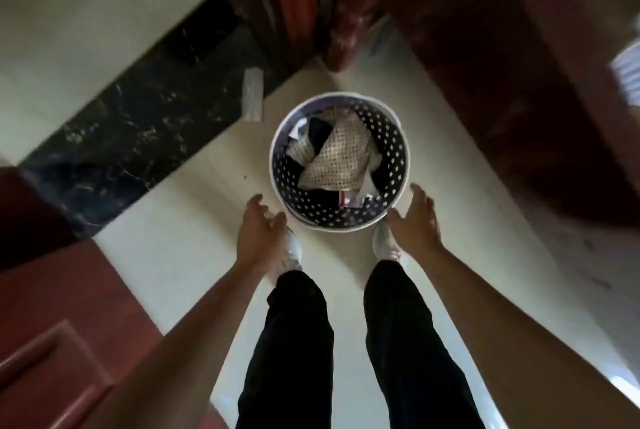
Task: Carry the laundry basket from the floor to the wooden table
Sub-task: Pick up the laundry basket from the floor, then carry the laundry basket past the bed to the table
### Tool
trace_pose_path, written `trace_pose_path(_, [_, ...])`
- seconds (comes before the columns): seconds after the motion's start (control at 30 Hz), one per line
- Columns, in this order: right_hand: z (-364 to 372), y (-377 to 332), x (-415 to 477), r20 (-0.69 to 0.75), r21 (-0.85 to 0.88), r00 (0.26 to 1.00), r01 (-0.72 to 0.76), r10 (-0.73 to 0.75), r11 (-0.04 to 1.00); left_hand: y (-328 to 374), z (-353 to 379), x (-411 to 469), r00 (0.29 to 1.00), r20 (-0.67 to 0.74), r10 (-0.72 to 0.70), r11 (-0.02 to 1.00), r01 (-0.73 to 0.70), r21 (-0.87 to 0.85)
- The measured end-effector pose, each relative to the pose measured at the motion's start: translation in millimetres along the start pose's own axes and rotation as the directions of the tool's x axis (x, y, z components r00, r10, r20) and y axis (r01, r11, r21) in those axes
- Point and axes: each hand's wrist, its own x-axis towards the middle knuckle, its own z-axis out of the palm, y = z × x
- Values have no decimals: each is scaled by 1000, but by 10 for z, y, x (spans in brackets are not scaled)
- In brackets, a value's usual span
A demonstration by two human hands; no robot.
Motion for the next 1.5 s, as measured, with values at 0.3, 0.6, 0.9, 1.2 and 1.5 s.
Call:
trace_pose_path(0.3, [407,179,932,-108,165,993,-22,40,986,-327,695,608,982,94,-163,978,173,-112])
trace_pose_path(0.6, [-261,-119,-91,-21,203,999,-37,42,978,377,-208,-344,987,68,-147,934,161,-320])
trace_pose_path(0.9, [-1572,-928,-2358,19,292,994,101,-112,951,1414,-1938,-2404,988,-36,-148,883,115,-455])
trace_pose_path(1.2, [-2673,-1288,-4229,-166,444,947,322,-276,836,2194,-2867,-4144,977,-185,110,740,-205,-641])
trace_pose_path(1.5, [-2771,-1233,-4980,-362,471,904,388,-227,792,2441,-3410,-4482,913,-140,383,727,-392,-564])
